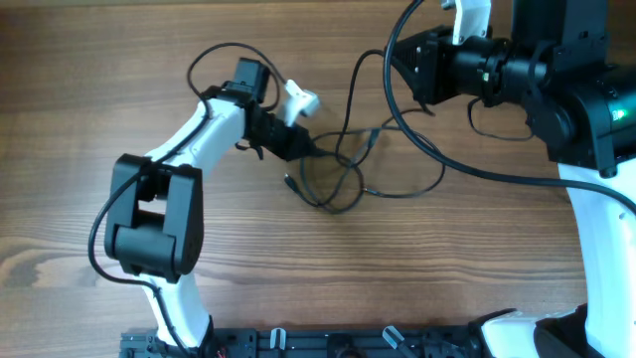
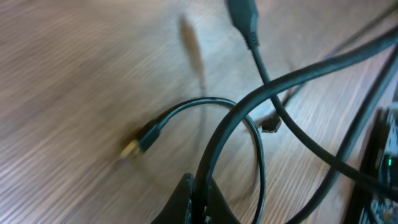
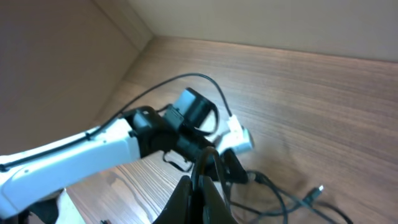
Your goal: Untangle cables
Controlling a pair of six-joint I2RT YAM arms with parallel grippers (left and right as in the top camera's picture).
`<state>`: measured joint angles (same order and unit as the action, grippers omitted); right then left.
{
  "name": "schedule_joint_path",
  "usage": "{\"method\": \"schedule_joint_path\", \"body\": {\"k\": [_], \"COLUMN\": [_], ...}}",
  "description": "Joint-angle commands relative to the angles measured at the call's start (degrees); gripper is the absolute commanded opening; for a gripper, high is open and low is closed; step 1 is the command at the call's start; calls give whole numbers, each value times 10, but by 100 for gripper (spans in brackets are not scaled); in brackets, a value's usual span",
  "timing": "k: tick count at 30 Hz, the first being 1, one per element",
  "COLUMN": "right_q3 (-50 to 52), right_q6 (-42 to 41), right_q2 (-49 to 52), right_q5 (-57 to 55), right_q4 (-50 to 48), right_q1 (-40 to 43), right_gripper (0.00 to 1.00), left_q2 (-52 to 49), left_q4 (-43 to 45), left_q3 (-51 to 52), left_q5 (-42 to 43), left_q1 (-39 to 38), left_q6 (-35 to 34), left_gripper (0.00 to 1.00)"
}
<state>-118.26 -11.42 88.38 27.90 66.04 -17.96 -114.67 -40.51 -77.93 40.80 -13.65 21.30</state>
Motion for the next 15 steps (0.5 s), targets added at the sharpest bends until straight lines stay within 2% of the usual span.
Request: {"method": "schedule_joint_path", "body": {"k": [1,5,9,12,15], "right_q3": [-5,-5,-5,-5,-5], "right_q6": [8,7,3,-28,-62], "right_q2": [-12,-12,-10,-1,11], "right_q5": [-28,-53,-90,-169,-269], "right_q4": [10,22,27,46,77], "right_q1": [0,0,0,0,0], "right_gripper": [4,4,4,4,4], "left_q2": [77,186,307,398,449], "left_q4": [-7,-7,-6,-7,-9], "left_q3": [-36,-53,-54,-54,-54], "left_q5": [-14,-14,-14,-30,-96], "left_q1": [67,137,200,249,288], "left_q6": [-109,-184,-205,-209,-251], "left_gripper": [4,4,4,4,4]}}
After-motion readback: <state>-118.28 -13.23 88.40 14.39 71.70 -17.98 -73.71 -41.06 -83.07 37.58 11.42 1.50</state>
